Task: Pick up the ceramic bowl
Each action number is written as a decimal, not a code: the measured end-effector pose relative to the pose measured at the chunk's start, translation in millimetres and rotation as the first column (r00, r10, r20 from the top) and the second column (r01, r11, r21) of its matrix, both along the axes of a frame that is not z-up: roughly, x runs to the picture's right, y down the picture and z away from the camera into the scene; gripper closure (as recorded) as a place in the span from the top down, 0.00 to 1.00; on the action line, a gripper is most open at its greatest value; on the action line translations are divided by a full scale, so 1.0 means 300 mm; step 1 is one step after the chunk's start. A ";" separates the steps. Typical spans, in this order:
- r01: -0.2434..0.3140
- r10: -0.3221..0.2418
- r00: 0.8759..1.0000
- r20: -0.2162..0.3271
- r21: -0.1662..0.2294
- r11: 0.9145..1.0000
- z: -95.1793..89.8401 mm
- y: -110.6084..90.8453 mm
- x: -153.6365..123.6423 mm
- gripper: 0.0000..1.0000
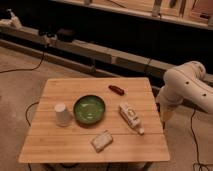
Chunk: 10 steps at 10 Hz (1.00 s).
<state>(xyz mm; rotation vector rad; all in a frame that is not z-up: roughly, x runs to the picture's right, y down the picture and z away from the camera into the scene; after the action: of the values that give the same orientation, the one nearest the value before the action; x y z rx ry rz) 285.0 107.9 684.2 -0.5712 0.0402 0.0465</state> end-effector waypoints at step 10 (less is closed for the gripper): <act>0.214 -0.278 0.906 0.320 0.222 0.951 0.132 -0.146 -0.112 0.65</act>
<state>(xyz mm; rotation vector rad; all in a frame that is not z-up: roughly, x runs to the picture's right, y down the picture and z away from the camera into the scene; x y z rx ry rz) 251.3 64.1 723.9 -0.3803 -0.2356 -0.2978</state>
